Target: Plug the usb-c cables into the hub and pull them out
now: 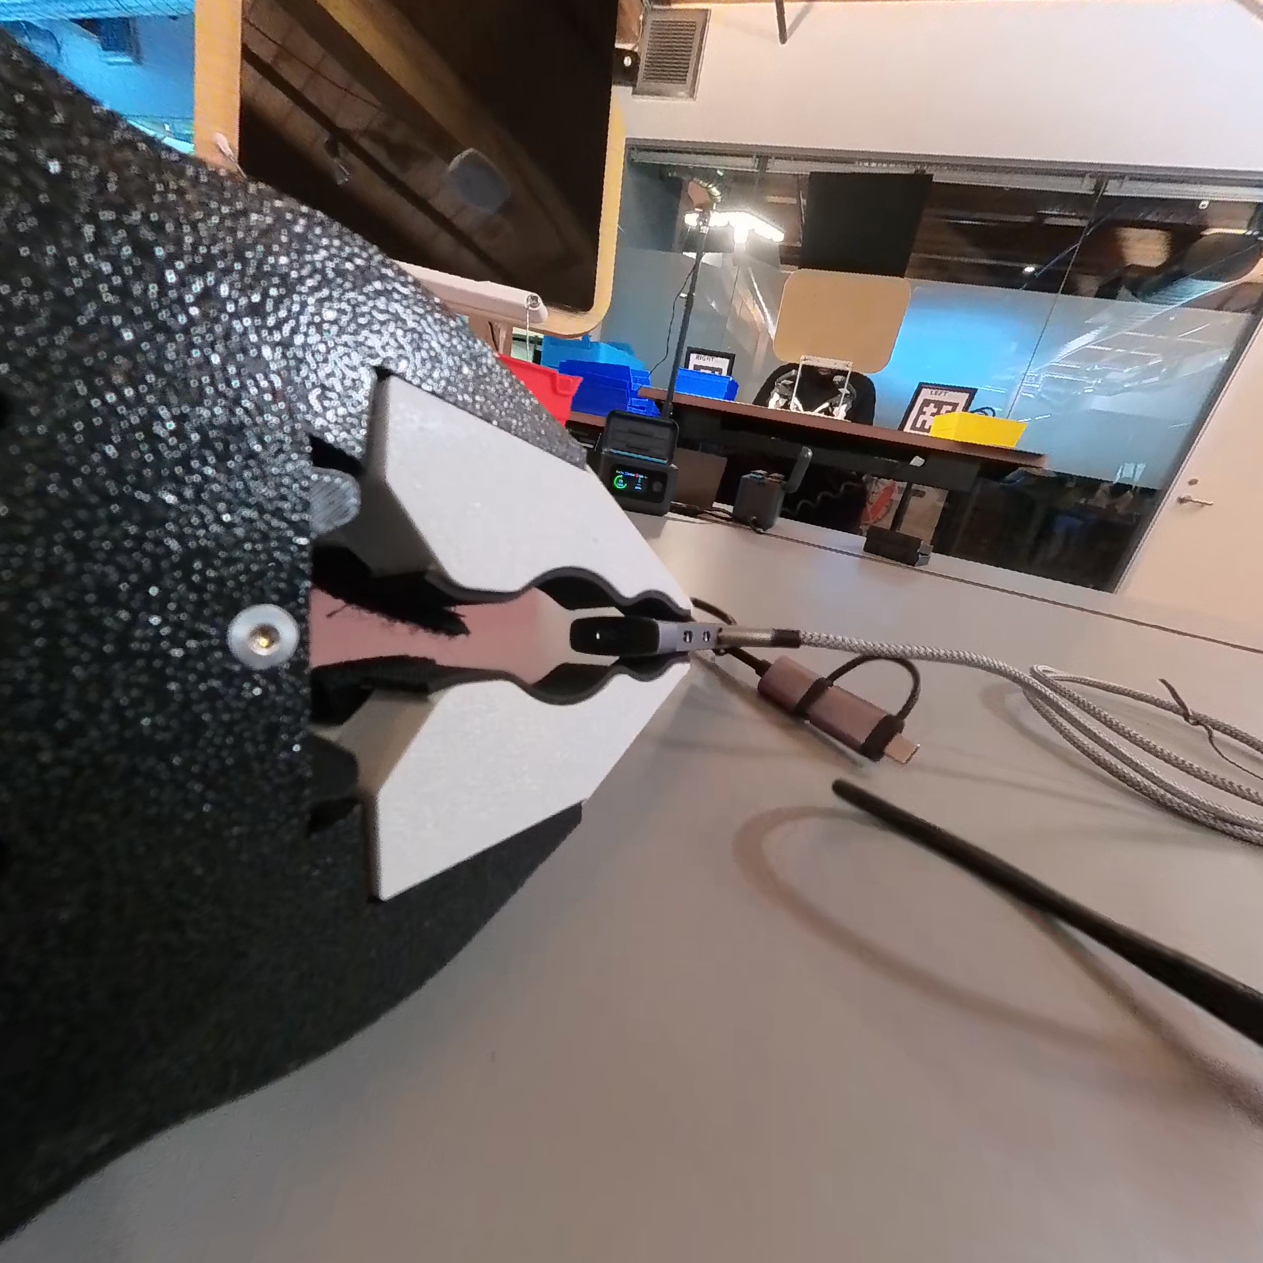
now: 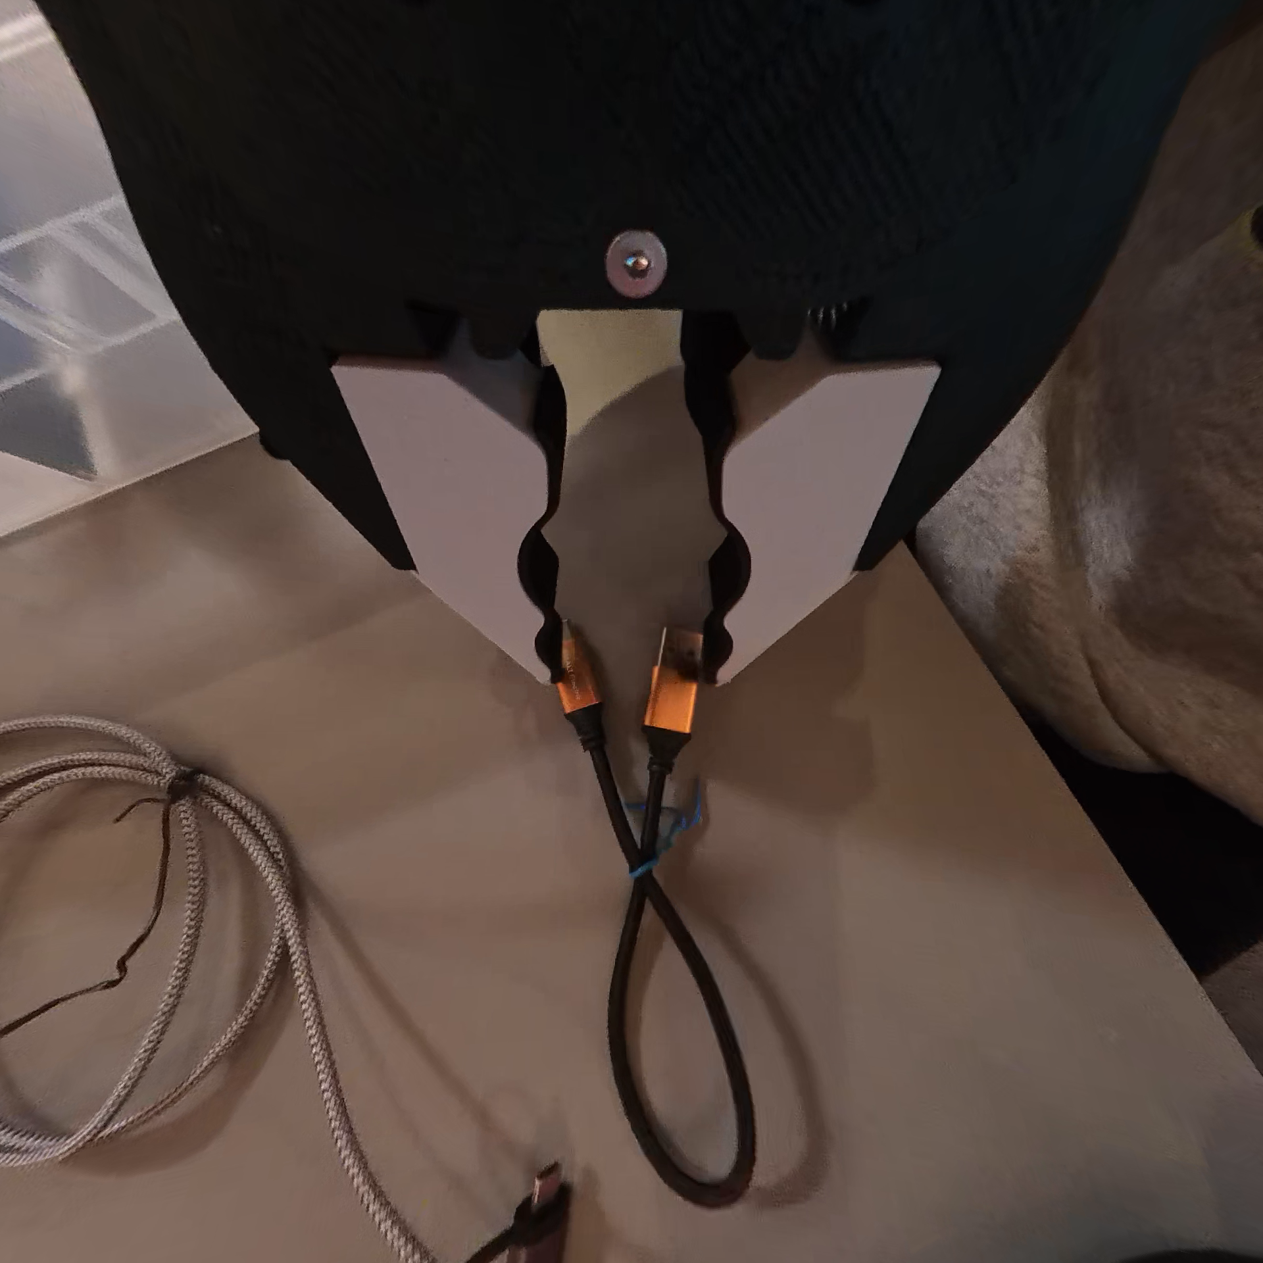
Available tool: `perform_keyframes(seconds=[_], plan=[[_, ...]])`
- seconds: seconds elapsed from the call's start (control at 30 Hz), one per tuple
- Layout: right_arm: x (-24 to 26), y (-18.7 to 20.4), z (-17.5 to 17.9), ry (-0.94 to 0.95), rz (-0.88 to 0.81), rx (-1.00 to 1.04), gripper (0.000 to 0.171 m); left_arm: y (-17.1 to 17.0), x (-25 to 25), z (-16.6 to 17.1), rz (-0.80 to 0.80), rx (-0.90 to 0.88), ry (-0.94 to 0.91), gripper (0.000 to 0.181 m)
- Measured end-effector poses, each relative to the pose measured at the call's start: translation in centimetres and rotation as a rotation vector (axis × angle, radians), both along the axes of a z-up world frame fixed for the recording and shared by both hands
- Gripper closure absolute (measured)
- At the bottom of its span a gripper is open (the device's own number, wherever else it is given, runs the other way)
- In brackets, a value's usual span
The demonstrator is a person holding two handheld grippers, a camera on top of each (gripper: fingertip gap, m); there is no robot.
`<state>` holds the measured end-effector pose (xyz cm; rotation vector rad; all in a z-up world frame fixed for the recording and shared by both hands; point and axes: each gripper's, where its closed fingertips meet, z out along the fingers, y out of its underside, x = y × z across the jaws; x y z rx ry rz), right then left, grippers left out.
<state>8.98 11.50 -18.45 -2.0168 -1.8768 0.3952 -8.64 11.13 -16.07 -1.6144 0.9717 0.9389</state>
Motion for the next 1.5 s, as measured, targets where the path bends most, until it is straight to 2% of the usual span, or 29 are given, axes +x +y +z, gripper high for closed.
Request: perform_keyframes(seconds=[0.1,0.23,0.3,0.4,0.53,0.63,0.73,0.9,1.0,1.07,1.17,1.3,1.5], plan=[[-0.3,-1.5,0.1,0.011,0.021,-0.075,0.136,0.0,0.0,0.1,0.001,0.003,-0.001,0.174],[-1.5,-6.9,0.6,0.071,0.174,-0.278,0.138,0.3,-0.2,0.0,0.015,0.000,-0.011,0.174],[-2.1,-7.8,1.3,0.113,0.248,-0.286,0.140,0.2,-0.1,0.1,0.011,0.004,-0.011,0.174],[-2.6,-7.2,2.7,0.200,0.433,-0.128,0.142,0.2,0.1,0.0,-0.003,0.001,-0.009,0.174],[-2.9,-7.2,2.8,0.217,0.776,0.166,0.142,0.2,0.5,-0.2,-0.028,-0.006,0.003,0.174],[-3.3,-6.8,1.7,0.143,0.948,0.370,0.138,0.2,0.6,-0.2,-0.035,-0.007,0.001,0.174],[-3.7,-6.8,0.8,0.090,1.050,0.425,0.143,0.1,0.7,-0.2,-0.044,-0.007,-0.003,0.174],[-4.6,-7.4,0.1,0.098,1.059,0.365,0.152,0.0,0.8,-0.3,-0.056,-0.009,-0.004,0.174],[-6.4,-8.3,0.4,0.188,0.921,0.276,0.162,-0.1,0.9,-0.3,-0.058,-0.009,-0.005,0.174],[-7.2,-8.6,0.4,0.209,0.842,0.224,0.159,-0.1,0.9,-0.3,-0.061,-0.009,-0.007,0.174],[-6.9,-8.6,0.2,0.202,0.884,0.186,0.147,-0.2,0.9,-0.3,-0.062,-0.010,-0.009,0.174],[-6.8,-7.5,0.3,0.224,0.855,0.096,0.146,-0.2,1.0,-0.3,-0.068,-0.010,-0.010,0.174],[-7.4,-7.2,-0.3,0.243,0.815,0.031,0.165,-0.4,0.9,-0.4,-0.075,-0.010,-0.006,0.174]])
